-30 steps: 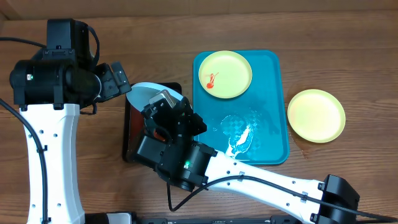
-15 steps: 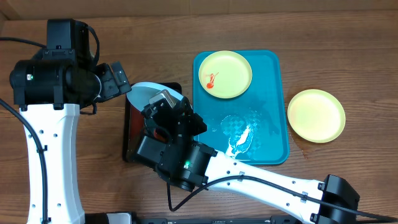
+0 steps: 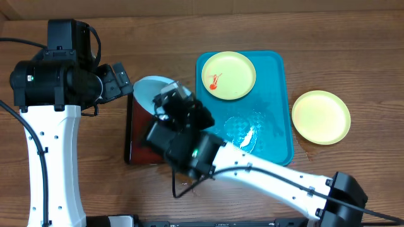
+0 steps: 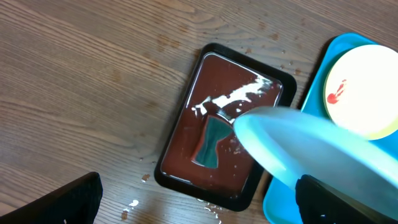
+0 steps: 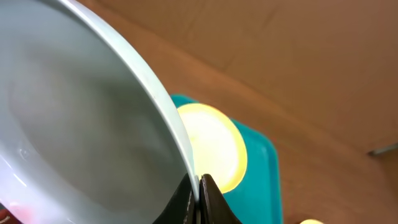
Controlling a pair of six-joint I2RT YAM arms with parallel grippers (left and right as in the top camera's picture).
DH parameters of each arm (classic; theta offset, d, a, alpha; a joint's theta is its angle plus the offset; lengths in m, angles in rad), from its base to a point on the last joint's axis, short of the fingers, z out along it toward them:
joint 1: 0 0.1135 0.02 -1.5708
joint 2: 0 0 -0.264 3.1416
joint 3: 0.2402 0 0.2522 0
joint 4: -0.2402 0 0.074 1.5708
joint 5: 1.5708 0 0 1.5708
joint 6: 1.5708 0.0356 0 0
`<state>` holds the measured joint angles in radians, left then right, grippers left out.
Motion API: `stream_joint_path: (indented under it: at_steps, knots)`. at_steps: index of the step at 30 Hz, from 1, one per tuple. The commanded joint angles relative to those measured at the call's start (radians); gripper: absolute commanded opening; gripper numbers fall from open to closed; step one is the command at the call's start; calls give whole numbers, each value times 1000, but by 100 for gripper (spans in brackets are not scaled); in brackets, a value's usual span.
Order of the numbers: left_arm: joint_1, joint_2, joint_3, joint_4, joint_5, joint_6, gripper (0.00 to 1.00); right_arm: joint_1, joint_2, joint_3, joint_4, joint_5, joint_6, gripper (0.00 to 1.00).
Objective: Clean dirty plates on tray and stack at the side
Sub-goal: 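Lift the white plate with the right gripper and tilt it over the basin, then carry the white plate right and set it on the yellow plate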
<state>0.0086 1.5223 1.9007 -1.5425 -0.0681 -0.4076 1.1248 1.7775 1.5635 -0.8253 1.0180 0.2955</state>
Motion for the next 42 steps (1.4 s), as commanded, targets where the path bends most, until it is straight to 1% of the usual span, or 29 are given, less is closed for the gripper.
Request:
stream_joint_path:
  at_steps: [1,2,4,5,6,7,9,10,12,17,20,21,24,28,31,32,34,37,42]
  knots:
    - [6,-6,-1,-2,-18,16,100,-34,-33,26,6,1,39,4]
    - [6,-6,-1,-2,-18,16,100,-40,-33,27,14,-19,62,4]
    - [6,-6,-1,-2,-18,16,100,-38,-33,27,14,-100,0,4]
    - [6,-6,-1,-2,-18,16,100,-34,-32,27,5,-90,-39,4]
    - [6,-6,-1,-2,-18,16,100,-41,-32,27,-10,-40,-12,4]
    - [6,-6,-1,-2,-18,16,100,-54,-33,27,-21,-32,47,4]
    - [6,-6,-1,-2,-18,16,100,-95,-33,27,-46,-88,176,4]
    - [6,-6,-1,-2,-18,16,100,-122,-33,27,-52,-156,214,4]
    - [6,-6,-1,-2,-18,16,100,-187,-33,29,-50,-339,238,4]
    - [6,-6,-1,-2,-18,16,100,-429,-69,80,-56,-964,248,4]
    - [6,-6,-1,-1,-18,16,100,-599,-114,104,-76,-1155,248,4]
    - [6,-6,-1,-2,-18,16,100,-686,-135,111,-92,-1206,249,4]
    - [6,-6,-1,-2,-18,16,100,-893,-167,115,-145,-1259,260,4]
    - [6,-6,-1,-2,-18,16,100,-1194,-154,105,-277,-1255,254,4]
    - [6,-6,-1,-1,-18,16,100,-1422,-114,58,-370,-1255,195,4]
    - [6,-6,-1,-2,-18,16,100,-1474,-104,35,-387,-1255,177,4]
    - [4,-6,-1,-1,-18,16,100,-1558,-84,-27,-401,-1255,154,4]
    - [4,-6,-1,-2,-18,16,100,-1627,-75,-147,-381,-1255,142,4]
    - [4,-6,-1,-2,-18,16,100,-1656,-75,-354,-267,-1209,142,4]
